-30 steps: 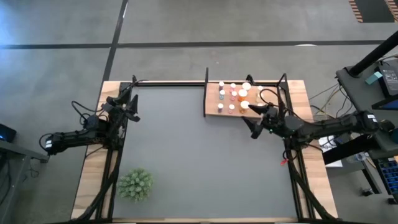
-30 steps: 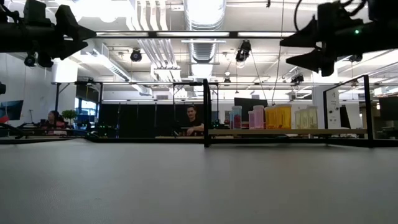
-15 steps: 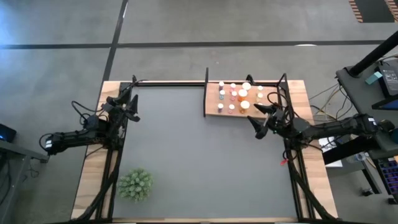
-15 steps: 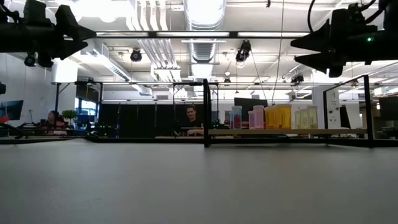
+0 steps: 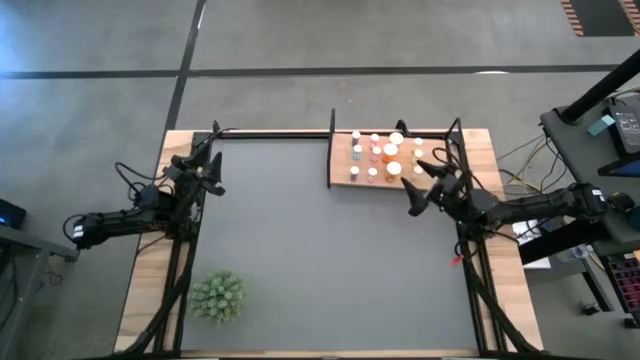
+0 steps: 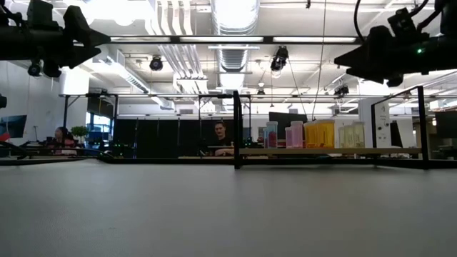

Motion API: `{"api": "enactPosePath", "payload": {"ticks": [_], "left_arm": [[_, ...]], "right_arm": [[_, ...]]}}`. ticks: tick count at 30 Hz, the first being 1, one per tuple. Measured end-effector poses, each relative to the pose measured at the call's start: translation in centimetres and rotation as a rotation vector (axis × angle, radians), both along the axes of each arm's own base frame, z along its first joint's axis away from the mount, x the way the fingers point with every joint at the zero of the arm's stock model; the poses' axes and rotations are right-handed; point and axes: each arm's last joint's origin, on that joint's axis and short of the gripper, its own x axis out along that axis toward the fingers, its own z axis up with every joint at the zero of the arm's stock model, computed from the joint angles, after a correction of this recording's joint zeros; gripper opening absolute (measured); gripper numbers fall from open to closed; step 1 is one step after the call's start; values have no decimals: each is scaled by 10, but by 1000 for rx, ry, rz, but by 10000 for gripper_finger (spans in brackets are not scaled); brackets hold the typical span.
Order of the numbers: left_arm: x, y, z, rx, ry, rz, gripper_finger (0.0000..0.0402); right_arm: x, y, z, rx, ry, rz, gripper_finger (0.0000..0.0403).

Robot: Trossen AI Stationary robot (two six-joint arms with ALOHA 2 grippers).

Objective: Pick and place medicine bottles onto shelf by color
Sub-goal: Return to Home Position

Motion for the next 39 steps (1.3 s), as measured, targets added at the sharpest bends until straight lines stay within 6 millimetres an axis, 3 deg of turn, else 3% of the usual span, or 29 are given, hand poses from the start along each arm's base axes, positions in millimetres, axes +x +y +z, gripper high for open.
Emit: {"api": "enactPosePath", "payload": {"ticks": [5,22,39], "left_arm": [[0,0,0,0,0,0,240],[0,0,0,0,0,0,240],[0,0,0,0,0,0,240]], "right_arm": [[-2,-2,0,27,-12,-85,352],[-3,-2,1,86,-68,-67,352],[-33,-3,25,104,-361,-56,352]]}}
